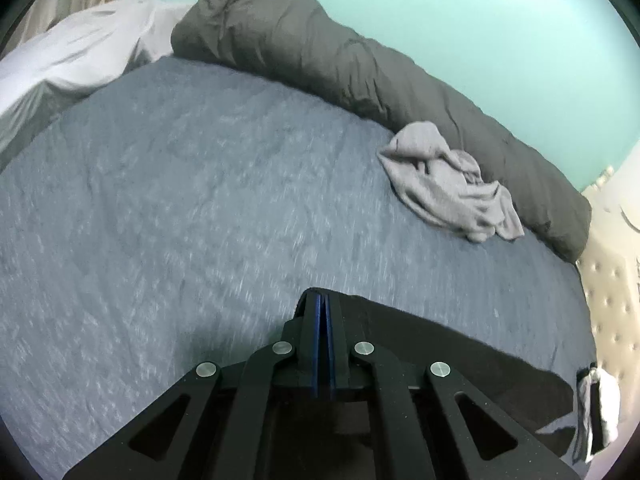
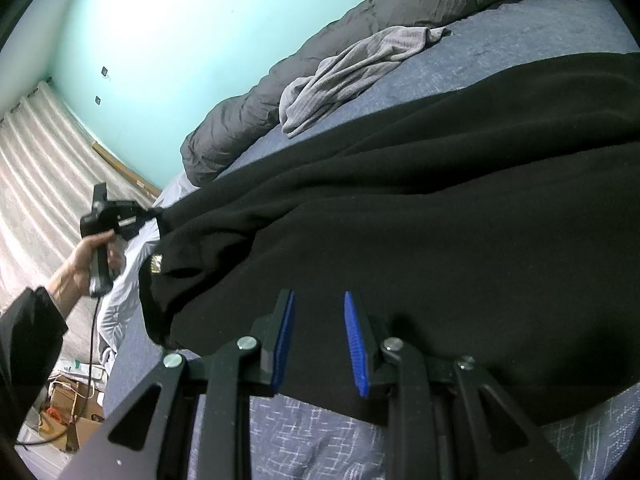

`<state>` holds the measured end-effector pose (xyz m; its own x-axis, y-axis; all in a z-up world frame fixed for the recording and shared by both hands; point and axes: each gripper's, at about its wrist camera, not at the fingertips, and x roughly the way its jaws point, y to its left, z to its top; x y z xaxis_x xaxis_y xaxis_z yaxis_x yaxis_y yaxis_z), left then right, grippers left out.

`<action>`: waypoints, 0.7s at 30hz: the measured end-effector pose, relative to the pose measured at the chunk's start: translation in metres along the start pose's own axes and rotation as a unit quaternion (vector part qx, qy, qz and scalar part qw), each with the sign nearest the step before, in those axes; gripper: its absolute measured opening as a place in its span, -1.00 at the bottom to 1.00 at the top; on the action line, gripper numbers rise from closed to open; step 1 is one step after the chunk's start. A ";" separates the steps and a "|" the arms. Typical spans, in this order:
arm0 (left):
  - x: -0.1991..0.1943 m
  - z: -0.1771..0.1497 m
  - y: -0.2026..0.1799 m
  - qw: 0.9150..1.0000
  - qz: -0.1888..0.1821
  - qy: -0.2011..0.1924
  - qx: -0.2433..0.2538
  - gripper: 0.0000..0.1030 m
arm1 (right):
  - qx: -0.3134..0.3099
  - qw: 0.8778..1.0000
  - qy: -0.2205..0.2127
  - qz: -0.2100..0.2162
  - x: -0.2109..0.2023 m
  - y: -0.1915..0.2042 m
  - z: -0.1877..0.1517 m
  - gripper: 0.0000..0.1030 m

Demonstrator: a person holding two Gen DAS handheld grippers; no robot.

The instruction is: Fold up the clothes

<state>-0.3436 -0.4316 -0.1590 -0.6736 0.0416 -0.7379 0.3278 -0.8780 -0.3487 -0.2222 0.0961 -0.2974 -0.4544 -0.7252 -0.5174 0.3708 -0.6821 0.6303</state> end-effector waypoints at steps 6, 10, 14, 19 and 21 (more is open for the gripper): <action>0.029 0.021 -0.007 1.000 0.020 0.015 -0.011 -0.94 | -0.002 1.000 0.003 -0.003 0.002 -0.004 -0.001 -0.51; 0.063 0.006 0.010 0.997 0.036 0.057 -0.039 -0.86 | -0.001 1.000 0.010 -0.003 0.006 -0.005 -0.002 -0.51; 0.054 -0.004 0.034 0.996 0.026 0.058 -0.059 -0.85 | -0.003 1.000 0.013 -0.001 0.006 -0.002 -0.003 -0.51; 0.017 -0.025 0.056 0.997 0.014 0.058 -0.046 -0.71 | -0.008 1.000 0.014 0.002 0.006 0.002 -0.007 -0.51; 0.012 -0.040 0.059 0.997 0.002 0.071 -0.037 -0.64 | -0.010 1.000 0.012 0.004 0.005 0.004 -0.008 -0.51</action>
<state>-0.3059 -0.4636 -0.2111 -0.5737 0.1095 -0.8117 0.3821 -0.8408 -0.3835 -0.2165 0.0892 -0.3017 -0.4320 -0.7326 -0.5260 0.3910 -0.6776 0.6228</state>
